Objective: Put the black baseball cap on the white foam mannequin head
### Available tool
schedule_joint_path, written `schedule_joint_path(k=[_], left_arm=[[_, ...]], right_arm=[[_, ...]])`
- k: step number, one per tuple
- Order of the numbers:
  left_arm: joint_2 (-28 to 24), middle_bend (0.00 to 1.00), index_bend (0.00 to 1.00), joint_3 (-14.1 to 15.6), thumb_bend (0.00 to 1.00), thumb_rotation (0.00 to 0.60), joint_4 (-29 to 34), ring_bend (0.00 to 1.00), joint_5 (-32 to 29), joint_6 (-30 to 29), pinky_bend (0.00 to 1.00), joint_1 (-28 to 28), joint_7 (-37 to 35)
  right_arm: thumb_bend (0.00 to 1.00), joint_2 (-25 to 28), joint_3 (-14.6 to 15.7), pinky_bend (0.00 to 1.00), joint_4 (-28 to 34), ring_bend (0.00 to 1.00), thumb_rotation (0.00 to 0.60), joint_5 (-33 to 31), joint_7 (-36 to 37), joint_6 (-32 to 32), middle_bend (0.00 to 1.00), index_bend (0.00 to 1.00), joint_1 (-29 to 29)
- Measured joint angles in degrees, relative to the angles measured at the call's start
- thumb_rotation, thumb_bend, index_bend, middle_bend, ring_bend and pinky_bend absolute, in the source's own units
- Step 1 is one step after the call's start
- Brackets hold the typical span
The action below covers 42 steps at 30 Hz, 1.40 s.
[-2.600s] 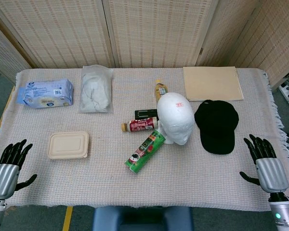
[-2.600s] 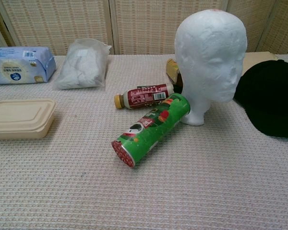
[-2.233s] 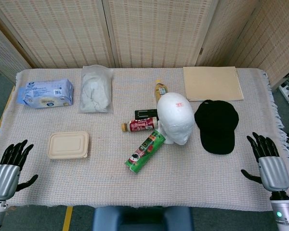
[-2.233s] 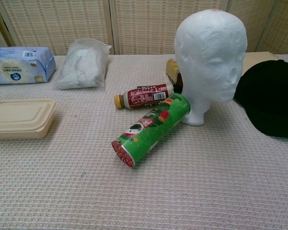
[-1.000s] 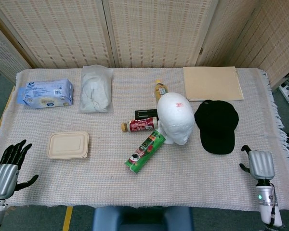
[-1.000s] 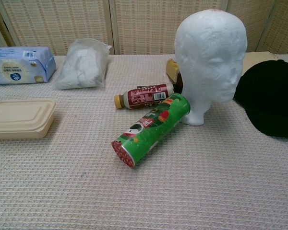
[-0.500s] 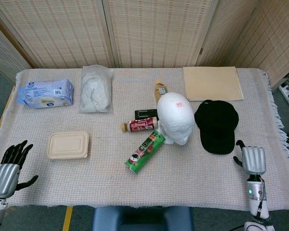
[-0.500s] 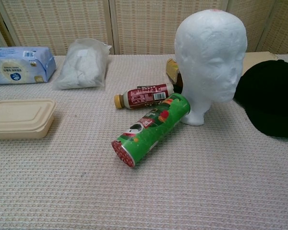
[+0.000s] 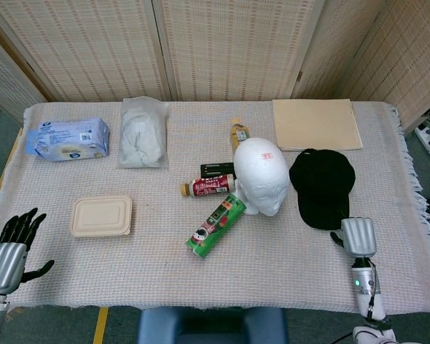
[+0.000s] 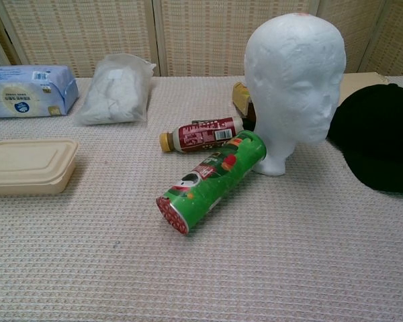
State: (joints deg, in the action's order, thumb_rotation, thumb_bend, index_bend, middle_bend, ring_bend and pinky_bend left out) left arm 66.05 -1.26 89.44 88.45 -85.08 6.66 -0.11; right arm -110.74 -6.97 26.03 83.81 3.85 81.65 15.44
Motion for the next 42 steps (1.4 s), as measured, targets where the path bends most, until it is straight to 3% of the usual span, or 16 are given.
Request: schedule_joint_path(k=[26, 42], left_arm=[[-0.5, 0.0, 0.12, -1.1, 0.22, 0.6, 2.3, 0.0, -2.8, 0.7, 0.02, -0.2, -1.0], [-0.1, 0.0, 0.12, -1.7, 0.22, 0.6, 2.0, 0.0, -2.5, -0.8, 0.03, -0.7, -0.7]], right_arm=[[0.15, -4.1, -2.2, 1.0, -6.2, 1.0, 0.6, -2.1, 1.7, -2.1, 1.0, 0.46, 3.2], [0.26, -2.4, -5.4, 1.0, -4.3, 1.0, 0.6, -4.4, 5.3, -1.5, 1.0, 0.5, 5.9]])
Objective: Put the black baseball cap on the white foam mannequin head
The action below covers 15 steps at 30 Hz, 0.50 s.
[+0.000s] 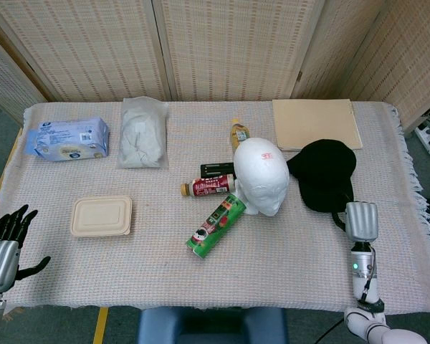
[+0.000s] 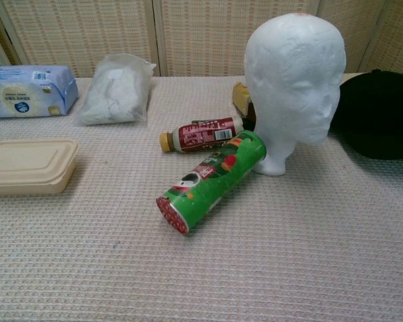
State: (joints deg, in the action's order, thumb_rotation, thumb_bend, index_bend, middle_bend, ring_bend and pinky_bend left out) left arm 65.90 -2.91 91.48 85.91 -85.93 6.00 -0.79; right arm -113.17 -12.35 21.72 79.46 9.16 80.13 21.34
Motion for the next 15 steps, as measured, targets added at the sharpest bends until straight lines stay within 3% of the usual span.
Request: schedule_joint_path(k=[4, 15], left_arm=[[0.1, 0.0, 0.12, -0.1, 0.22, 0.6, -0.2, 0.0, 0.1, -0.4, 0.03, -0.1, 0.3], [0.2, 0.0, 0.12, -0.2, 0.22, 0.6, -0.5, 0.0, 0.2, -0.4, 0.03, -0.1, 0.5]], right_arm=[[0.34, 0.7, -0.5, 1.0, 1.3, 1.0, 0.6, -0.4, 0.5, -0.4, 1.0, 0.51, 0.6], [0.43, 2.3, -1.1, 1.0, 3.8, 1.0, 0.6, -1.1, 1.9, -0.2, 1.0, 0.59, 0.6]])
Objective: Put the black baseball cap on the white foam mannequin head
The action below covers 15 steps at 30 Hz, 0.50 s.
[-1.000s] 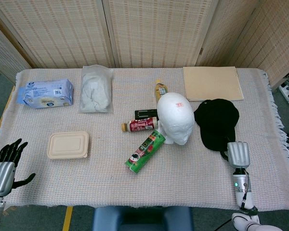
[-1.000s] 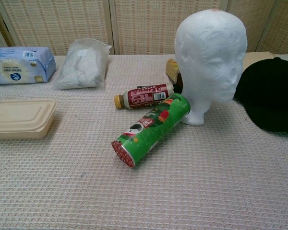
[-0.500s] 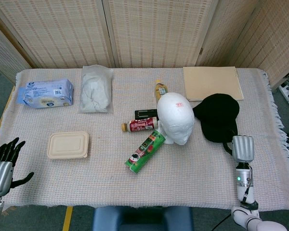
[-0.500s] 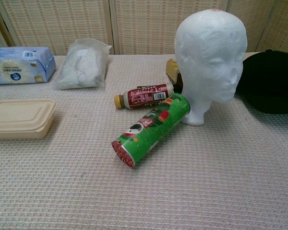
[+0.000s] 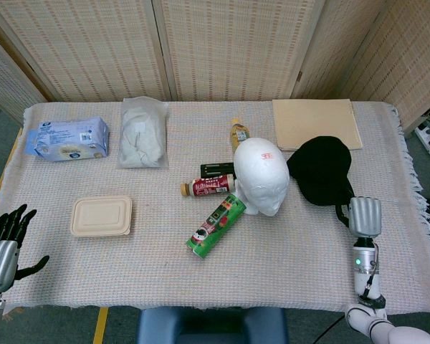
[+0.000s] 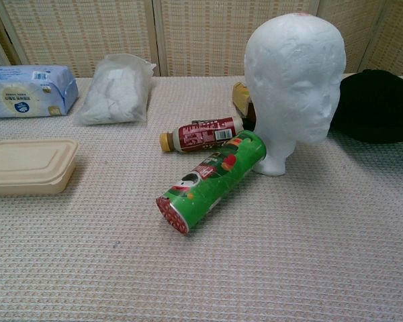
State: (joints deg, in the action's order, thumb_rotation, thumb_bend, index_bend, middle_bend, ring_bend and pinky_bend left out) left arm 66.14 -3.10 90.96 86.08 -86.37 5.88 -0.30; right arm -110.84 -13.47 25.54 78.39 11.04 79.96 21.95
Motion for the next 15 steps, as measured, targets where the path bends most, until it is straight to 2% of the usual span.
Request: schedule_joint_path(k=[6, 15], left_arm=[[0.1, 0.0, 0.12, -0.2, 0.22, 0.6, -0.2, 0.0, 0.0, -0.6, 0.02, -0.2, 0.5], [0.3, 0.0, 0.12, -0.2, 0.22, 0.6, -0.2, 0.0, 0.3, -0.9, 0.02, -0.3, 1.2]], right_arm=[[0.46, 1.3, -1.3, 1.0, 2.4, 1.0, 0.6, -0.4, 1.7, 3.2, 1.0, 0.71, -0.1], [0.46, 6.0, -6.6, 1.0, 9.3, 1.0, 0.6, -3.1, 1.6, 7.0, 1.0, 0.78, 1.1]])
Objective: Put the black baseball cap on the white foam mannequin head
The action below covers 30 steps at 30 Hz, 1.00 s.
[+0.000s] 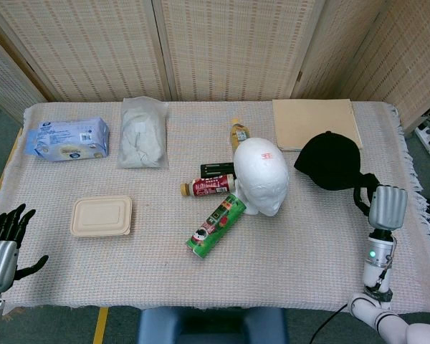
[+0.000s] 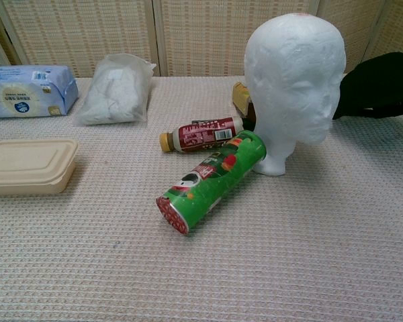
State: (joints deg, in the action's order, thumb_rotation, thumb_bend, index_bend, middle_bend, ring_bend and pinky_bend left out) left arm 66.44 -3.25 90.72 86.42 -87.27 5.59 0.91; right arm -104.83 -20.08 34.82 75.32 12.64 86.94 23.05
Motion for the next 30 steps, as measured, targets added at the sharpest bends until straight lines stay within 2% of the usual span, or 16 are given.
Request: schedule_joint_path(k=[7, 13, 22, 30], left_arm=[[0.0, 0.0, 0.12, 0.0, 0.22, 0.6, 0.1, 0.0, 0.1, -0.2, 0.02, -0.1, 0.4], [0.0, 0.0, 0.12, 0.1, 0.22, 0.6, 0.3, 0.0, 0.1, 0.0, 0.02, -0.2, 0.5], [-0.2, 0.0, 0.12, 0.0, 0.22, 0.6, 0.5, 0.0, -0.5, 0.7, 0.02, 0.0, 0.2], [-0.4, 0.0, 0.12, -0.2, 0.22, 0.6, 0.7, 0.0, -0.7, 0.7, 0.02, 0.0, -0.2]], right_arm=[[0.46, 4.6, -4.8, 1.0, 7.2, 1.0, 0.6, -2.6, -2.9, 1.6, 1.0, 0.79, 1.7], [0.46, 7.6, -8.8, 1.0, 10.7, 1.0, 0.6, -3.8, -5.8, 3.7, 1.0, 0.8, 4.9], [0.46, 12.1, -12.9, 1.0, 20.6, 1.0, 0.6, -3.5, -12.4, 6.2, 1.0, 0.8, 9.7], [0.46, 14.2, -14.4, 1.0, 30.5, 1.0, 0.6, -0.9, -21.2, 7.7, 1.0, 0.8, 16.0]])
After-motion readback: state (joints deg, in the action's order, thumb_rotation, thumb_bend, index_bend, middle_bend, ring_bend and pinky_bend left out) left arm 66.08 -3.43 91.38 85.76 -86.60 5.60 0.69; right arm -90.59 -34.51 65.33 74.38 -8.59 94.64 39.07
